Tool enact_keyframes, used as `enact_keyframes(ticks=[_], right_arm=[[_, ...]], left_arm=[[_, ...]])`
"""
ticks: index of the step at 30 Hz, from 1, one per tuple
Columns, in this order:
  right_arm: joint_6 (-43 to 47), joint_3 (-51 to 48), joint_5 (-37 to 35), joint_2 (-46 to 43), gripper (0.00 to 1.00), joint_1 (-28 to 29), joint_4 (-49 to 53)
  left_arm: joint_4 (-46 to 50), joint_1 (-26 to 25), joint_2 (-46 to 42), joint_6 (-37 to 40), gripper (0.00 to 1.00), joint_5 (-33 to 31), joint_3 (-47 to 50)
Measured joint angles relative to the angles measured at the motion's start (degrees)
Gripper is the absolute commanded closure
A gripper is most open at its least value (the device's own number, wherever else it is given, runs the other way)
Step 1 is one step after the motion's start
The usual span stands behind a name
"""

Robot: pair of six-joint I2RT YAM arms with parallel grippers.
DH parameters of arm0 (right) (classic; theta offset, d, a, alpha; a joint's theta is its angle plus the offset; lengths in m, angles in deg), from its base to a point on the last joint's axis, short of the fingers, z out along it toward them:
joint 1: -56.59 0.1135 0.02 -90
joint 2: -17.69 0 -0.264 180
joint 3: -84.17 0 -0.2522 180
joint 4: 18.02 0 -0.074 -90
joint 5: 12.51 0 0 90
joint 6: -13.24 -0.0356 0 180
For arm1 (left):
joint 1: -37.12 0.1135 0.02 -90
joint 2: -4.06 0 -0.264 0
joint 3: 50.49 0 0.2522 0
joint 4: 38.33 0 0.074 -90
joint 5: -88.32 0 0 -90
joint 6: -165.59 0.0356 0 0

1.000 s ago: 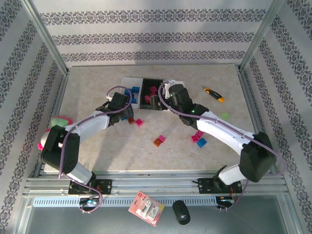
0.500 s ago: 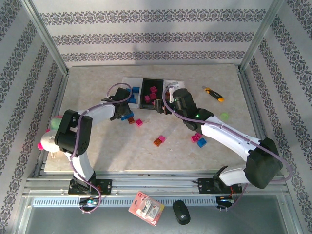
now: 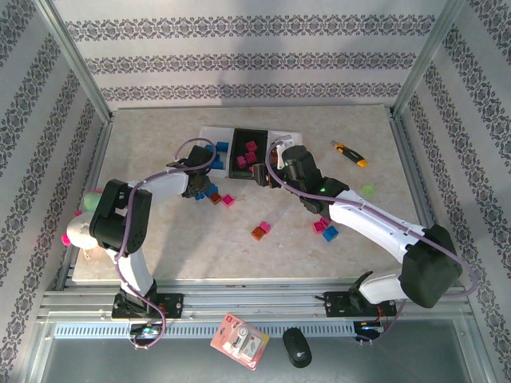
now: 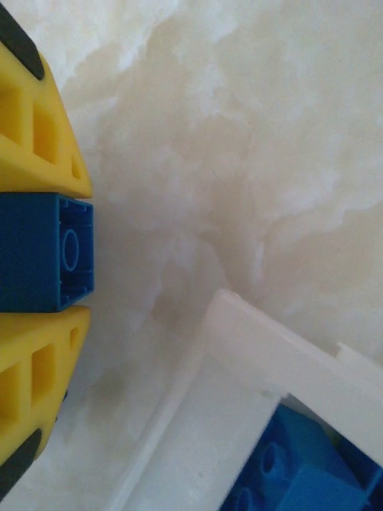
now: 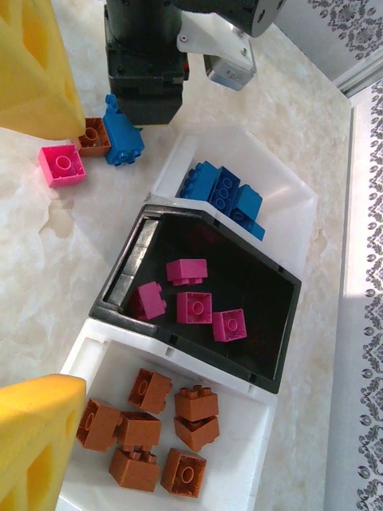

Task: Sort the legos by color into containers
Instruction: Pick up the lego from the center of the table, then place the lego in the container.

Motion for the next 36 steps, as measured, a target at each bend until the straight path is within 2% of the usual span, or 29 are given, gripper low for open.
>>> enact_keyframes(ticks=[9,15,22,29,33,36], right_arm=[[0.0,0.0,2.0,-0.3,0.22,0.0,0.0],[0.5,0.0,7.6,-1.0,0.18,0.0,-2.0],[0.4,0.0,11.6,-0.8,0.16,0.0,-3.7],[0.2,-0.5,11.5,-0.8,0.15,0.0,-3.9],[0.2,-0.8,11.1,-0.8,0.15,0.0,-3.6],[0.3,-0.8,10.7,-0.8,0.15,0.0,-3.4]], left_arm=[[2.5,0.0,-7.6,1.8,0.7,0.0,-1.1],[2.4,0.0,-8.7,6.3,0.7,0.2,-10.0],[1.6,0.0,2.4,11.9,0.7,0.2,-25.4],[2.7,0.1,16.6,15.3,0.68,1.5,-37.6],[4.7,0.4,22.0,16.6,0.64,3.0,-43.2],[6.6,0.5,24.4,17.2,0.55,4.0,-46.4]])
